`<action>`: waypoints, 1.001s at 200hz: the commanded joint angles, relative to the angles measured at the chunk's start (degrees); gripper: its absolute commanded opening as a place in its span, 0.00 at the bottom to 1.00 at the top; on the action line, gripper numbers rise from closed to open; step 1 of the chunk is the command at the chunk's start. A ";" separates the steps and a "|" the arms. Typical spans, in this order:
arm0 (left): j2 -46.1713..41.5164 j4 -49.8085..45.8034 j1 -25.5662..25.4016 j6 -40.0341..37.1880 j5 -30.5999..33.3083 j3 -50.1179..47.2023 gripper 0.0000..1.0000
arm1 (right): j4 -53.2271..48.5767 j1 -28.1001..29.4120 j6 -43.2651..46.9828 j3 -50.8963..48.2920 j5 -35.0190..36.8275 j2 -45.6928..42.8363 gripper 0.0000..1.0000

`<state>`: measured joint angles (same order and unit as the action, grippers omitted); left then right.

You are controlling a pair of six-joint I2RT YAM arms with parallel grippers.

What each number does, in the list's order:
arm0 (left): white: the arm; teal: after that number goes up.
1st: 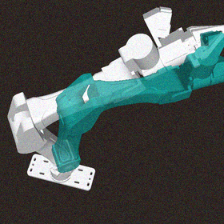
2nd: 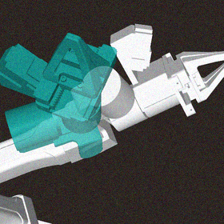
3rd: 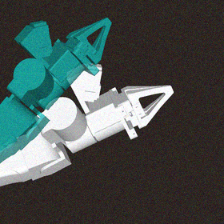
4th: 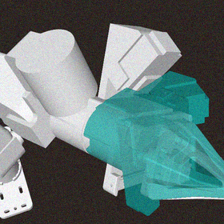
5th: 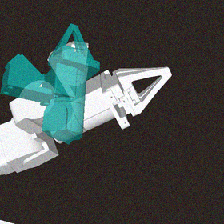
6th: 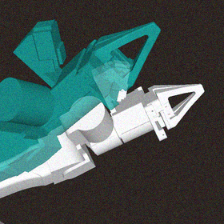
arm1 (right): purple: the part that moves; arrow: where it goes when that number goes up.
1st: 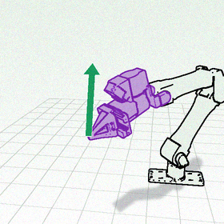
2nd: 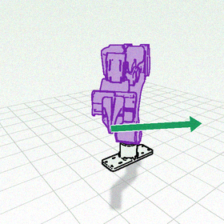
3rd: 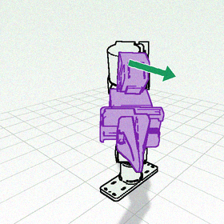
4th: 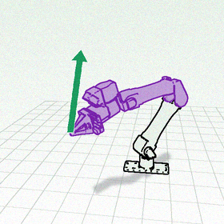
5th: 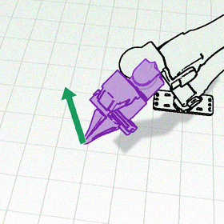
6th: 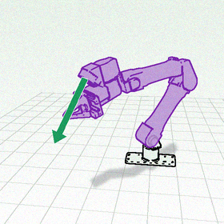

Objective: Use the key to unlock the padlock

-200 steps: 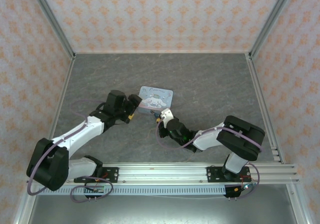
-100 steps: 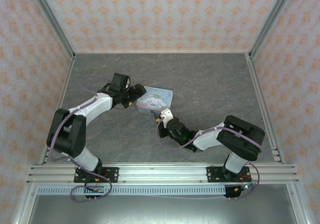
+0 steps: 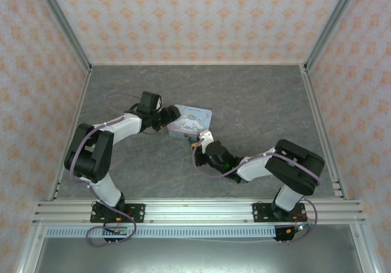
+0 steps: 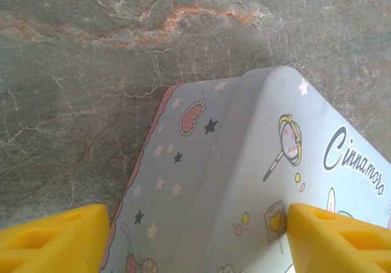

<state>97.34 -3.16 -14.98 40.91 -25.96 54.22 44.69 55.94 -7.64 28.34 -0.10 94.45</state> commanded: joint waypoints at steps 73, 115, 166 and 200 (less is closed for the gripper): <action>-3.76 -0.25 -2.81 7.58 4.52 -16.73 0.73 | 10.62 -5.34 -17.54 -5.69 -8.03 -1.21 0.00; -8.35 0.37 -5.56 12.95 5.93 -21.70 0.73 | 15.54 -8.51 -26.73 -6.61 -13.93 1.41 0.00; -11.53 -0.39 -11.66 19.43 8.84 -24.18 0.74 | 20.72 -10.68 -39.12 -7.03 -17.18 4.64 0.00; -13.15 -0.33 -12.14 21.41 9.75 -25.53 0.74 | 21.88 -12.89 -47.05 -6.90 -20.13 7.64 0.00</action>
<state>82.54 10.79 -24.95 60.69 -15.49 32.86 62.72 44.56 -46.13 21.41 -18.26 100.01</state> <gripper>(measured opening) 0.738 0.041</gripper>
